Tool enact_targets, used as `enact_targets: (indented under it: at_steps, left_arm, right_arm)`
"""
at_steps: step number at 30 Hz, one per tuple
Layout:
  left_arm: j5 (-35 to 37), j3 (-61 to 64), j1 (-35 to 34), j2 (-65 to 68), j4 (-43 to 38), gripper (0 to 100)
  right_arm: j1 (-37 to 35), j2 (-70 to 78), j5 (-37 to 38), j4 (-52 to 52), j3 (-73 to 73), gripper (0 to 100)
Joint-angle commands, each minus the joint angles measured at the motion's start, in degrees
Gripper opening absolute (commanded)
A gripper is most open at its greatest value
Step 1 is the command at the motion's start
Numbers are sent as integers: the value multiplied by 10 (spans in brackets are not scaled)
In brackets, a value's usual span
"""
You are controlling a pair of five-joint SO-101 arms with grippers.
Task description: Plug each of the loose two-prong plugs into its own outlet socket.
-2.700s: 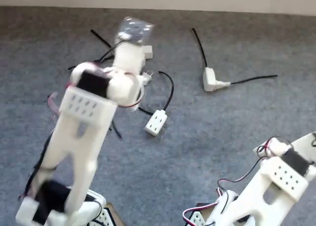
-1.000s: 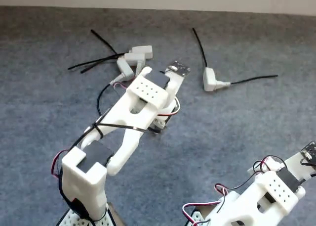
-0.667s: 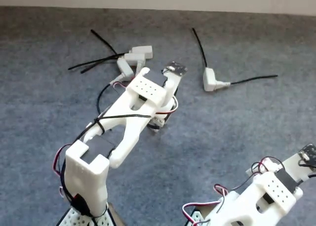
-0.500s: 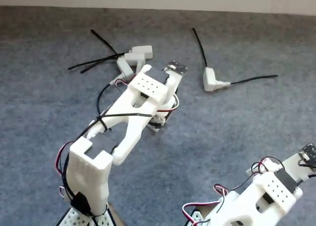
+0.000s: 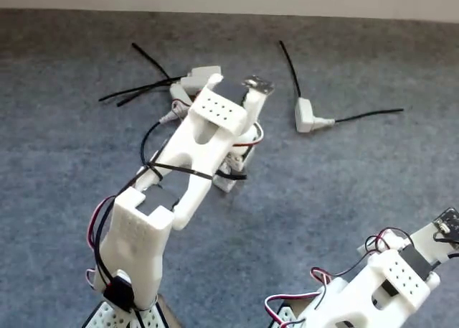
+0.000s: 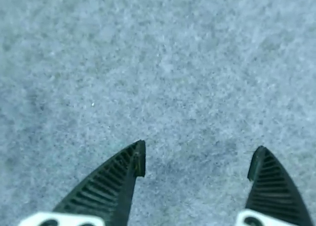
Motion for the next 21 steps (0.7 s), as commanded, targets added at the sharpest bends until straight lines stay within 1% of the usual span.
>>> enact_targets:
  at_steps: [1, 8, 14, 16, 19, 21]
  left_arm:
    - [2, -19, 22, -16, -15, 173]
    - [-3, -22, 16, 76, -73, 179]
    - [-3, -25, -8, 127, -100, 173]
    - [-3, -45, -20, 124, -98, 142]
    - [-2, -93, -35, 121, -99, 66]
    - [-3, -127, -43, 128, -103, 47]
  right_arm:
    - [7, -8, 7, -7, -2, 322]
    - [6, -8, 7, -7, -2, 322]
    - [6, -8, 7, -7, -2, 322]
    - [6, -8, 7, -7, -2, 322]
    - [6, -8, 7, -7, -2, 322]
    - [6, -8, 7, -7, -2, 322]
